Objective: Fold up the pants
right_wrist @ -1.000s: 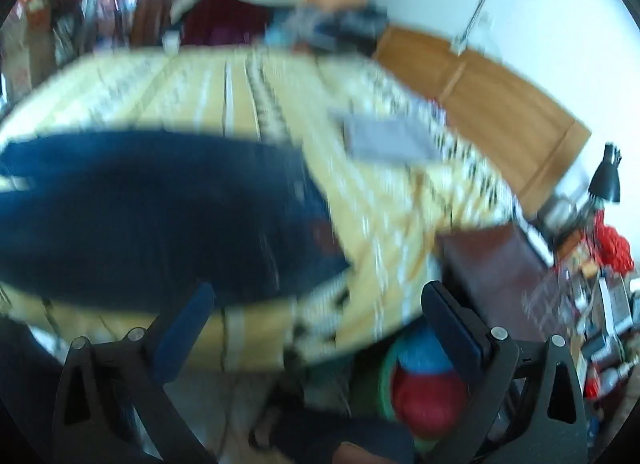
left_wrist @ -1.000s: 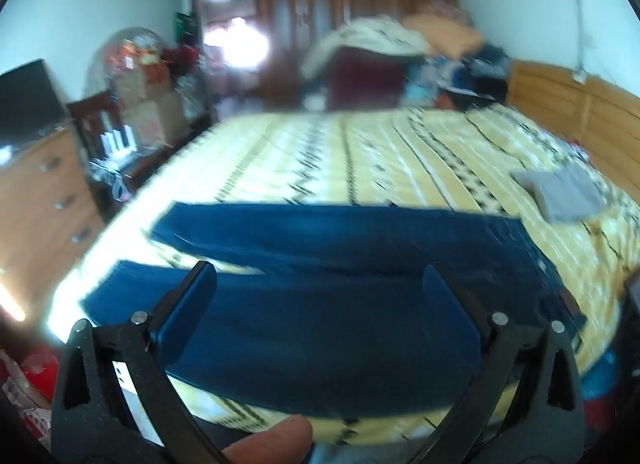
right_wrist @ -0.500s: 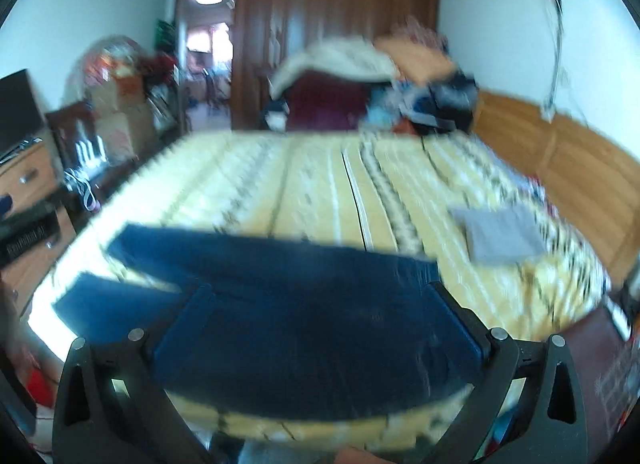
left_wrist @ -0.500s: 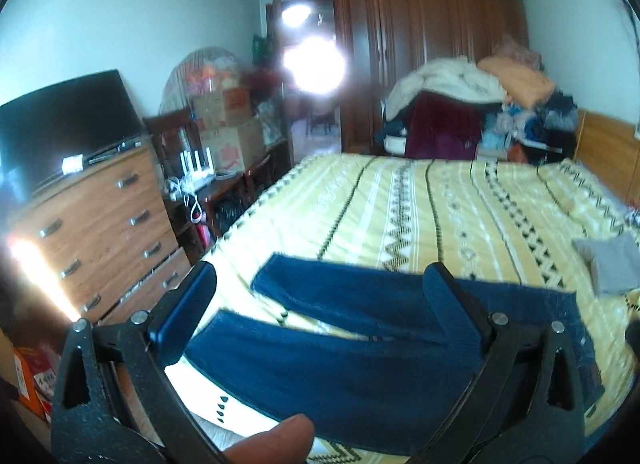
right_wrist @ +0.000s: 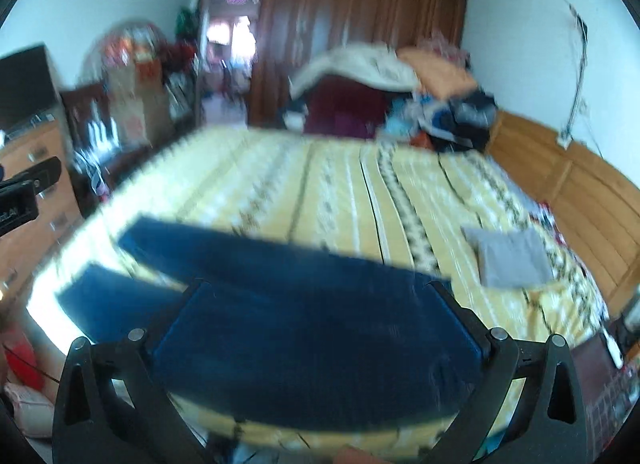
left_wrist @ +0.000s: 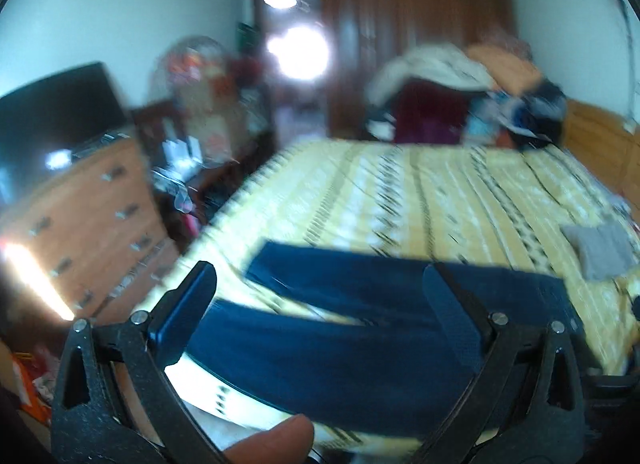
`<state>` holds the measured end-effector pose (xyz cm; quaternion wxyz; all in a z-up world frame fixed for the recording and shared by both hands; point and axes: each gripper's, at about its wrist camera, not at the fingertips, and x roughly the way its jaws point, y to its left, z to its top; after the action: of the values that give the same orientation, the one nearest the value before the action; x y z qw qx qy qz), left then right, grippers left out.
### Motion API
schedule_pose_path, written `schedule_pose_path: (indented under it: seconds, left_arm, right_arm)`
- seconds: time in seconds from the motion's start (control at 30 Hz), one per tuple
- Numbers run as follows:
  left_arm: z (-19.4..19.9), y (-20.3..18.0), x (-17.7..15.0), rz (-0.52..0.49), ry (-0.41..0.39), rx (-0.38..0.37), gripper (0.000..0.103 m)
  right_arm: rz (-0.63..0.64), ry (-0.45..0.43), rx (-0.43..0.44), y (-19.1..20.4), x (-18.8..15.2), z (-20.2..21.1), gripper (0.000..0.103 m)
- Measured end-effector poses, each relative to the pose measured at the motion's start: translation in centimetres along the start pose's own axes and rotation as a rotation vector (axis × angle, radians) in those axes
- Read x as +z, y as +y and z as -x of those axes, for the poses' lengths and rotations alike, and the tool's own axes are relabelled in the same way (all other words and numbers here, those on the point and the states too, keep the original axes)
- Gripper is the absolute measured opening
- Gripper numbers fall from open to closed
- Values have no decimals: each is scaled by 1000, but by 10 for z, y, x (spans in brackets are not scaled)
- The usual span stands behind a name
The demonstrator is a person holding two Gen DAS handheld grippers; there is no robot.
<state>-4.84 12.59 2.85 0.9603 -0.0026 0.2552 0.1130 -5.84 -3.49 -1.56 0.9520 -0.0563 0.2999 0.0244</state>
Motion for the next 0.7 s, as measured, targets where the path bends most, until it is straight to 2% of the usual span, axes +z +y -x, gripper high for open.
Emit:
schedule_pose_path:
  seconds: [0.13,0.23,0.43,0.7]
  left_arm:
    - [-11,-35,-30,-22,58,-55,103]
    - [-17,-44,-30,-24,81,-65,103]
    - [-20,-62,-26,-44,100,-45,103]
    - [-22,-78,-29,-86,143,-65,103]
  right_arm:
    - [-39,98,-49,-19,-40,-32,103]
    - [-66,127,-63,-39,-56,-47,103]
    - [-73,144,-42,-53,-63,-57,103]
    - [-91,191,-29,-50,-53,-75,103]
